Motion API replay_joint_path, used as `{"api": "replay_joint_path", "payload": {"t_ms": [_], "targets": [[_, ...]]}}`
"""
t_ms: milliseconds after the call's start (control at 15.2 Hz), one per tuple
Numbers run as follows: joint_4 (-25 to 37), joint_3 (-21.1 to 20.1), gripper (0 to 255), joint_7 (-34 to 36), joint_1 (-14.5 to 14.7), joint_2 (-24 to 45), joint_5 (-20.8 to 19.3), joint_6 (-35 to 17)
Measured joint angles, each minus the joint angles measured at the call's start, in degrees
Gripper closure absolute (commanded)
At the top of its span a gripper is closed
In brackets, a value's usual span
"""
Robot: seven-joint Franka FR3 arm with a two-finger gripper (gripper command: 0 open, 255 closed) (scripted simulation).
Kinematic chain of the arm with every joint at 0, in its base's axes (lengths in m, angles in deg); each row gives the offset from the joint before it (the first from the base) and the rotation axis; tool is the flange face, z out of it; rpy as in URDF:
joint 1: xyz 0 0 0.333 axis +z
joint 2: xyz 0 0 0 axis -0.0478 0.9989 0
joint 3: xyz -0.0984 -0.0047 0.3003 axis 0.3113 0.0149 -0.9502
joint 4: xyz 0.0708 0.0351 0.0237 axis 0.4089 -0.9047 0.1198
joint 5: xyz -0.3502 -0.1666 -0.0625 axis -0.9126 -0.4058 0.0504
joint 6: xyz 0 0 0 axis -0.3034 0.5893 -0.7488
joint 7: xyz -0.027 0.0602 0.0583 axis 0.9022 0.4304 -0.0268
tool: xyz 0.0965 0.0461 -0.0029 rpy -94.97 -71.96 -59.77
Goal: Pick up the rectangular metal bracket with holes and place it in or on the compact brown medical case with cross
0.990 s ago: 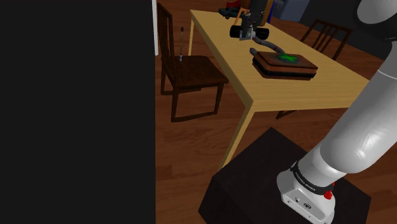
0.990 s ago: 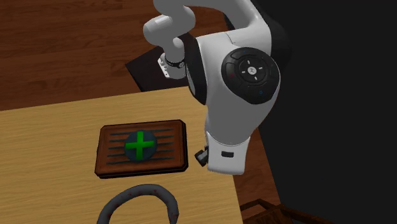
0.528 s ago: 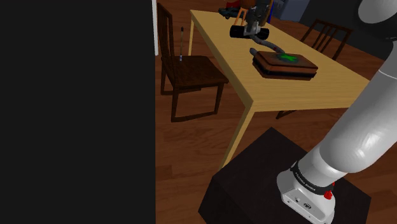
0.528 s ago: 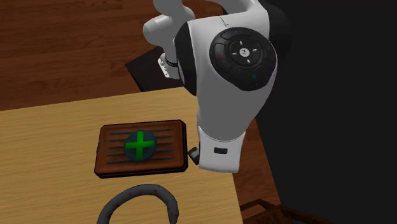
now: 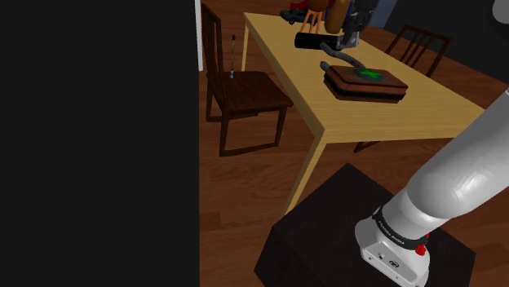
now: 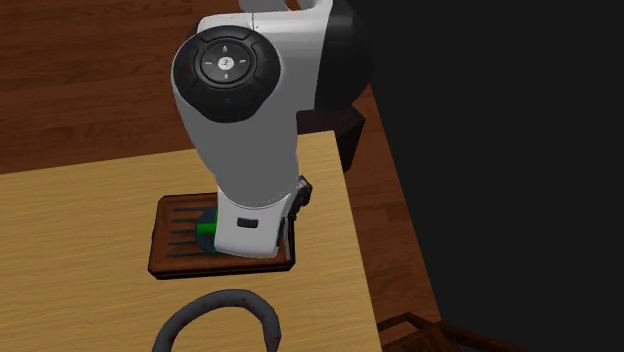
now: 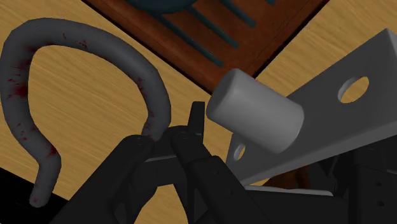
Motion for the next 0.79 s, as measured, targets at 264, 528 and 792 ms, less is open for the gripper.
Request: {"api": "replay_joint_path", "payload": {"t_ms": [264,528,792], "targets": [[-1.97,2.5,255,-5.02,-2.54,-2.02,-0.24,-0.25],[-3.59,5.35,255,-10.48,-5.22,-3.02,-0.22,-1.13],[-6.49,6.26,255,-12.2,-6.05,-3.71,-0.39,-3.43]]}}
